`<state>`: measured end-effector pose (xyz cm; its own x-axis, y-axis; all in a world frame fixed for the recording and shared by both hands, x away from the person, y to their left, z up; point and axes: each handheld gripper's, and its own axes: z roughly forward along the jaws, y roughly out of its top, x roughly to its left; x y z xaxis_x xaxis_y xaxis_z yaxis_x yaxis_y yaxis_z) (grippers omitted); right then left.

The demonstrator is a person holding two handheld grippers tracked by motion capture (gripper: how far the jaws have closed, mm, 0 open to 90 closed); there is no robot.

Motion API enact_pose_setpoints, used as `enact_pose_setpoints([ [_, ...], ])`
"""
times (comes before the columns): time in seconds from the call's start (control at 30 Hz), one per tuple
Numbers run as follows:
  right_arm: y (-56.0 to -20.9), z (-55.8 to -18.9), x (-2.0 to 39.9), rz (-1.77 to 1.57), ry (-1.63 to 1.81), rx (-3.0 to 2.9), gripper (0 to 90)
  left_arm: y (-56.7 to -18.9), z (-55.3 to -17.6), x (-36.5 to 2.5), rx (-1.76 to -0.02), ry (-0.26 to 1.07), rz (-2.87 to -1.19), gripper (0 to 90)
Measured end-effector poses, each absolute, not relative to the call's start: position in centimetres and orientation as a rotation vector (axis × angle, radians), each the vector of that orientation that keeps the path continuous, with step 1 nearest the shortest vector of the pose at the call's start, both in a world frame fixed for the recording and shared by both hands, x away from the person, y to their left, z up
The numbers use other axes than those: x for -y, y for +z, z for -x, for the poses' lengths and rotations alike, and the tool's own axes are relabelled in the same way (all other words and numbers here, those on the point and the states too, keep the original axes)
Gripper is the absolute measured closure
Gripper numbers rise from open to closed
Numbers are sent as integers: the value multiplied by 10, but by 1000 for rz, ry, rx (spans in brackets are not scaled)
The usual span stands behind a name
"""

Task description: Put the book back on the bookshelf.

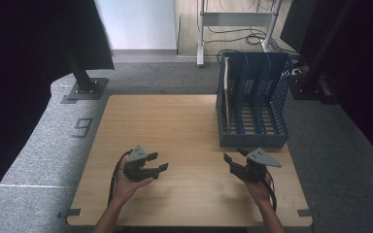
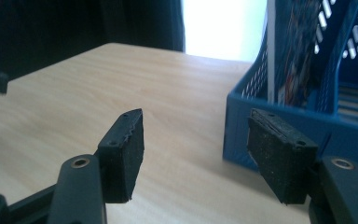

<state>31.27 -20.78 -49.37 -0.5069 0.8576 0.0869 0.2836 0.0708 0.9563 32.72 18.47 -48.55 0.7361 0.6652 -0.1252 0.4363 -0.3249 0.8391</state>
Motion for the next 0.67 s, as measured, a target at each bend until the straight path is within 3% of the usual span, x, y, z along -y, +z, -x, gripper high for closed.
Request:
enact_pose_setpoints([
  [0.67,-517,-298,215,-1166,1423,-1873,360,-482,-327,-188,-838,307,-1960,356],
])
